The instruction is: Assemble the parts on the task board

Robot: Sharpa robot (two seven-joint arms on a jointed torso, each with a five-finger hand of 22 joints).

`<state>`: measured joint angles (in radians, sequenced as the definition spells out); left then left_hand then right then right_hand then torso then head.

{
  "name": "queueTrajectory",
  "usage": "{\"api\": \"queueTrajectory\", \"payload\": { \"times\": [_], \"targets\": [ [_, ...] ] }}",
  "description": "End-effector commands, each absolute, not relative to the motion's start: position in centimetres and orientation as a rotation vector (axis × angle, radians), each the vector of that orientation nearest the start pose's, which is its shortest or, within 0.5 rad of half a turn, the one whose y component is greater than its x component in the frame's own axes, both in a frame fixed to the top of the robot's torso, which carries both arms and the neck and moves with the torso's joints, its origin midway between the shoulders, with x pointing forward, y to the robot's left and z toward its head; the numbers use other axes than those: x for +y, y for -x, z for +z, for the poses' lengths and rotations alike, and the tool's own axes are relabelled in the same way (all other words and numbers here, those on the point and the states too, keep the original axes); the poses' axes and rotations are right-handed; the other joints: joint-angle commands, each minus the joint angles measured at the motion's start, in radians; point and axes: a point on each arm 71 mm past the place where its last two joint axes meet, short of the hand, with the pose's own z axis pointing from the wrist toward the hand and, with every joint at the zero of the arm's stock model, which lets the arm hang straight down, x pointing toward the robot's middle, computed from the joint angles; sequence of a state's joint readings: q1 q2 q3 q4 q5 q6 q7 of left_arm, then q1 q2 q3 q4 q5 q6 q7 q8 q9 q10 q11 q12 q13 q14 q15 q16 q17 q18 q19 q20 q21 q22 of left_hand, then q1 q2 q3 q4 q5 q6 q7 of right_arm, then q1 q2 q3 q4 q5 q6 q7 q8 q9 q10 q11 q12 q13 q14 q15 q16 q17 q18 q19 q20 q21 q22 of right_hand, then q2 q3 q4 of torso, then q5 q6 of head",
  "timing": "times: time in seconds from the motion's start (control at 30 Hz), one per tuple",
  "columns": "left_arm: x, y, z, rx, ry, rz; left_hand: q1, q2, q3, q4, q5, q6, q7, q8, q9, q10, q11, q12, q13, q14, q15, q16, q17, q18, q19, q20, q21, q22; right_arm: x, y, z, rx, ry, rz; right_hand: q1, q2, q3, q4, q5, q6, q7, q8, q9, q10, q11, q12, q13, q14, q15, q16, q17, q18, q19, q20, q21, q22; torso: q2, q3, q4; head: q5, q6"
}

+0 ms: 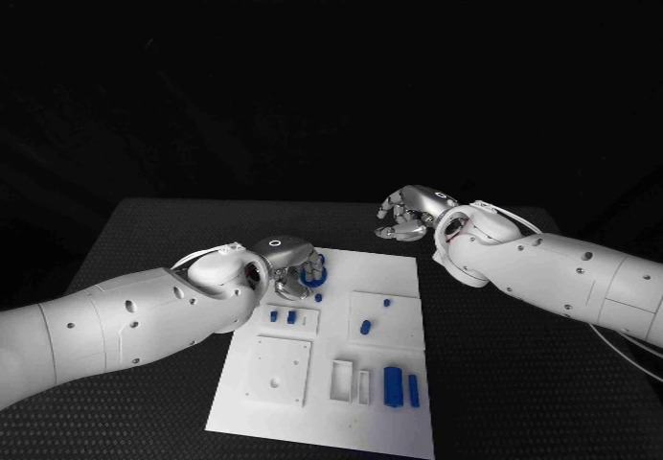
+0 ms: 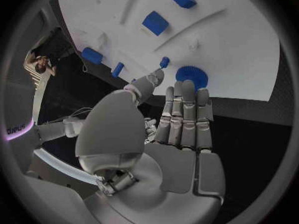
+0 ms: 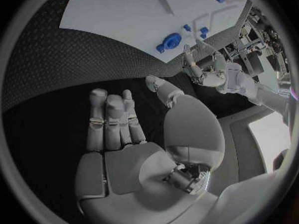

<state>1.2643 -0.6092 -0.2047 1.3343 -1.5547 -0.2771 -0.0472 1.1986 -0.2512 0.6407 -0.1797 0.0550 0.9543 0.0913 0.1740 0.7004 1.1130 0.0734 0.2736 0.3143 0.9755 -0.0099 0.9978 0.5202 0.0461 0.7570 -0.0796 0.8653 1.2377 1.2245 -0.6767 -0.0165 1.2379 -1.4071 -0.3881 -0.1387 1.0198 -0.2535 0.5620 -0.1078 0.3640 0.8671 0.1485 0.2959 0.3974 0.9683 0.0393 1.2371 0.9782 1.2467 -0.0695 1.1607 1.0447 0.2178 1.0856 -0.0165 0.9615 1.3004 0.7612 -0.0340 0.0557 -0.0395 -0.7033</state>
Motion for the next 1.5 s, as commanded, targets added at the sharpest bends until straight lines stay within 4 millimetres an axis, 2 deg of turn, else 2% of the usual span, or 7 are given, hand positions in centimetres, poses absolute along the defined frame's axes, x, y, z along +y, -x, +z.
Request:
{"api": "queueTrajectory", "payload": {
  "times": [0.03, 0.23, 0.43, 0.47, 0.6, 0.97, 1.5],
  "targets": [
    [12.2, -49.6, -22.2, 1.642, -0.588, -0.655, 0.017, 0.007, -0.004, -0.003, -0.002, 0.009, 0.0, -0.001, -0.009, 0.019, -0.001, -0.013, -0.008, 0.01, -0.004, 0.0, 0.004, 0.007, 0.014, -0.029, -0.003, 0.002, -20.4, -54.5, -17.7, 1.583, 0.001, 0.539, -0.006, 0.0, 0.006, -0.002, -0.002, -0.003, 0.006, -0.007, -0.001, -0.011, 0.002, -0.015, -0.011, -0.013, 0.001, -0.014, -0.007, 0.044, -0.014, 0.006, -0.012, -0.003, 0.0, 0.0001, 0.0, 0.0, 0.002],
    [11.8, -49.6, -22.7, 1.62, -0.617, -0.645, 0.026, 0.008, -0.005, -0.003, 0.003, 0.014, 0.002, -0.001, -0.025, 0.035, 0.001, -0.042, -0.023, 0.017, -0.007, 0.002, 0.009, 0.004, 0.021, -0.032, -0.006, 0.006, -20.4, -54.5, -17.7, 1.585, 0.002, 0.539, -0.005, 0.001, 0.006, -0.003, -0.002, -0.004, 0.006, -0.007, -0.002, -0.011, 0.002, -0.017, -0.014, -0.014, 0.001, -0.016, -0.009, 0.044, -0.016, 0.008, -0.014, -0.003, 0.0, -0.0006, 0.0013, -0.003, 0.004],
    [11.6, -49.7, -23.1, 1.643, -0.62, -0.635, 0.023, 0.003, -0.008, 0.0, 0.002, 0.006, -0.001, -0.005, -0.035, 0.02, 0.005, -0.068, -0.036, 0.019, -0.007, 0.001, 0.011, 0.003, 0.024, -0.034, -0.008, 0.007, -20.4, -54.5, -17.7, 1.586, 0.002, 0.54, -0.005, 0.001, 0.006, -0.003, -0.002, -0.004, 0.006, -0.007, -0.002, -0.011, 0.002, -0.018, -0.014, -0.014, 0.001, -0.016, -0.009, 0.044, -0.016, 0.008, -0.014, -0.003, 0.0, 0.0, -0.0004, -0.003, 0.003],
    [11.6, -49.7, -23.2, 1.647, -0.621, -0.633, 0.022, -0.004, -0.01, 0.003, 0.0, -0.011, 0.0, -0.014, -0.043, -0.021, 0.014, -0.099, -0.051, 0.032, -0.007, 0.011, 0.016, 0.006, 0.035, -0.036, -0.003, 0.01, -20.4, -54.5, -17.7, 1.586, 0.002, 0.54, -0.005, 0.001, 0.006, -0.003, -0.002, -0.004, 0.006, -0.007, -0.002, -0.011, 0.002, -0.018, -0.014, -0.014, 0.001, -0.016, -0.009, 0.044, -0.016, 0.008, -0.014, -0.003, 0.0, 0.0001, -0.0007, -0.004, 0.003],
    [11.5, -49.7, -23.6, 1.669, -0.632, -0.624, 0.027, -0.001, -0.011, 0.009, 0.001, -0.007, 0.002, -0.011, -0.052, -0.007, 0.012, -0.109, -0.06, 0.039, -0.009, 0.02, 0.024, 0.009, 0.044, -0.038, 0.001, 0.016, -20.4, -54.5, -17.7, 1.586, 0.001, 0.539, -0.005, 0.002, 0.006, -0.003, -0.002, -0.004, 0.006, -0.007, -0.002, -0.01, 0.002, -0.018, -0.015, -0.014, 0.001, -0.016, -0.009, 0.044, -0.015, 0.008, -0.014, -0.003, 0.0, -0.0002, 0.0003, -0.006, 0.001],
    [11.4, -49.5, -24.7, 1.702, -0.647, -0.609, 0.049, 0.03, -0.005, 0.007, 0.008, 0.02, 0.008, 0.006, -0.068, 0.052, 0.001, -0.114, -0.069, 0.047, -0.02, 0.049, 0.046, 0.009, 0.052, -0.045, 0.006, 0.032, -20.3, -54.5, -17.7, 1.587, 0.004, 0.542, -0.005, 0.002, 0.006, -0.003, -0.002, -0.004, 0.006, -0.007, -0.002, -0.009, 0.002, -0.018, -0.016, -0.014, 0.001, -0.016, -0.01, 0.044, -0.015, 0.009, -0.014, -0.003, -0.001, -0.002, 0.0012, -0.011, -0.003],
    [11.2, -49.7, -25.1, 1.725, -0.657, -0.607, 0.066, 0.066, 0.005, -0.005, 0.015, 0.039, 0.023, 0.019, -0.085, 0.09, -0.002, -0.123, -0.076, 0.041, -0.022, 0.051, 0.051, 0.005, 0.053, -0.049, -0.001, 0.04, -20.2, -54.4, -17.7, 1.586, 0.005, 0.544, -0.005, 0.002, 0.005, -0.003, -0.002, -0.004, 0.006, -0.007, -0.001, -0.008, 0.002, -0.018, -0.018, -0.013, 0.001, -0.016, -0.011, 0.044, -0.014, 0.009, -0.014, -0.003, 0.0, -0.0019, 0.0016, -0.013, -0.003]
  ]
}}
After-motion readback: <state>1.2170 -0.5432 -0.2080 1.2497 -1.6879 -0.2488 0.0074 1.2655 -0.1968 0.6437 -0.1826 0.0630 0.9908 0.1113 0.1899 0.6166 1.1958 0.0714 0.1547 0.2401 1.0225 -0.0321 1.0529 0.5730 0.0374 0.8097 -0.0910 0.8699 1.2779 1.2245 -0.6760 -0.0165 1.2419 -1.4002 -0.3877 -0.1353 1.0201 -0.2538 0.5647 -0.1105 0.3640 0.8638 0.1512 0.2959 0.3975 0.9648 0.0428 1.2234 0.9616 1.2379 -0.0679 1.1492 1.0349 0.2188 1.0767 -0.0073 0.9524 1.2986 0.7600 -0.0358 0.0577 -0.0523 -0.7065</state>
